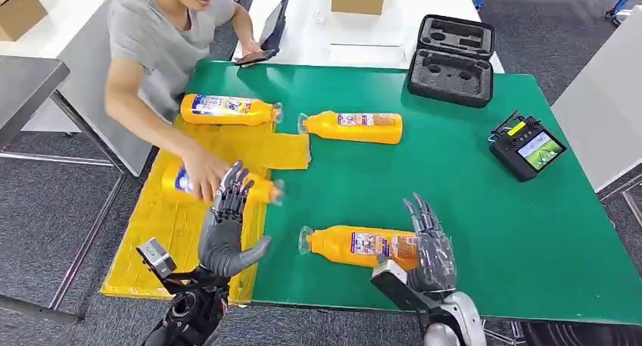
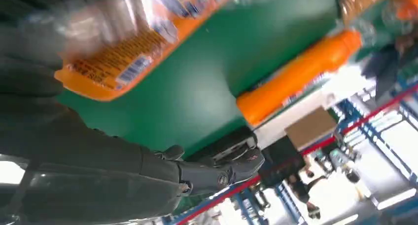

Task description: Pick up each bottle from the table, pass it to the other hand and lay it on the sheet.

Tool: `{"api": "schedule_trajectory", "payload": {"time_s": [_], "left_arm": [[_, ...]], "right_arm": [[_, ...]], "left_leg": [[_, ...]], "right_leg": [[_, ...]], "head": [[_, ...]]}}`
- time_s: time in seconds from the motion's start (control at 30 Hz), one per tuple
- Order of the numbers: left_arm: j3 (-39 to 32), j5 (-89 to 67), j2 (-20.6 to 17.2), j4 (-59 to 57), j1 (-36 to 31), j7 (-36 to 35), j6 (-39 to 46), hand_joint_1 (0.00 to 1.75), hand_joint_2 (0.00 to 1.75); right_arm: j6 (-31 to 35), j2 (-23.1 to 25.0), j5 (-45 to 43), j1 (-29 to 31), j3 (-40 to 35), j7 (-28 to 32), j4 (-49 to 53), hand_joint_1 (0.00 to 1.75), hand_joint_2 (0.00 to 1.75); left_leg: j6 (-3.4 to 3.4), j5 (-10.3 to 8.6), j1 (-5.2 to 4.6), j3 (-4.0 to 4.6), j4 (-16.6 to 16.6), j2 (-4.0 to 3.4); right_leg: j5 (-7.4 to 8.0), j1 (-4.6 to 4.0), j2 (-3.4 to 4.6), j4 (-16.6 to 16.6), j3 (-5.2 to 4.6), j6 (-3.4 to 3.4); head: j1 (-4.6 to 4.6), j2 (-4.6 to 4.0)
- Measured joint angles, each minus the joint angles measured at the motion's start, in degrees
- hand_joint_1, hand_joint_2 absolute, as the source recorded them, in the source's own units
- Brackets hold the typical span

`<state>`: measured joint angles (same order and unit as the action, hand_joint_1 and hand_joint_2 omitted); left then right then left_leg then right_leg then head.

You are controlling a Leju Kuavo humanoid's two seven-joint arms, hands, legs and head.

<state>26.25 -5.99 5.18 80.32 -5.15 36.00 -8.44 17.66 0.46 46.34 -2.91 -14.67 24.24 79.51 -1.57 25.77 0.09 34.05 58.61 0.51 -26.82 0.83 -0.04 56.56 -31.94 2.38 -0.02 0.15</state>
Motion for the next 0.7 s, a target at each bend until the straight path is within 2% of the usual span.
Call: {"api": "schedule_trajectory", "payload": {"time_s": [0.4,0.7], "left_arm": [[0.13,0.0,0.2,0.0,-0.05,0.0,-0.13,0.0,1.75],[0.17,0.15,0.28,-0.31,-0.47,0.0,-1.01,0.0,1.75]], "right_arm": [[-0.41,-1.31,0.39,0.26,-0.68,-0.2,-1.03,0.0,1.75],[-9.16,-3.95,3.71,2.95,-2.86,-1.99,-2.55,0.0,1.75]], "left_leg": [[0.0,0.0,0.0,0.0,0.0,0.0],[0.0,0.0,0.0,0.0,0.0,0.01]], "right_leg": [[0.0,0.0,0.0,0.0,0.0,0.0],[0.0,0.01,-0.01,0.0,0.0,0.0]], "head": [[-0.02,0.0],[0.0,0.0]]}}
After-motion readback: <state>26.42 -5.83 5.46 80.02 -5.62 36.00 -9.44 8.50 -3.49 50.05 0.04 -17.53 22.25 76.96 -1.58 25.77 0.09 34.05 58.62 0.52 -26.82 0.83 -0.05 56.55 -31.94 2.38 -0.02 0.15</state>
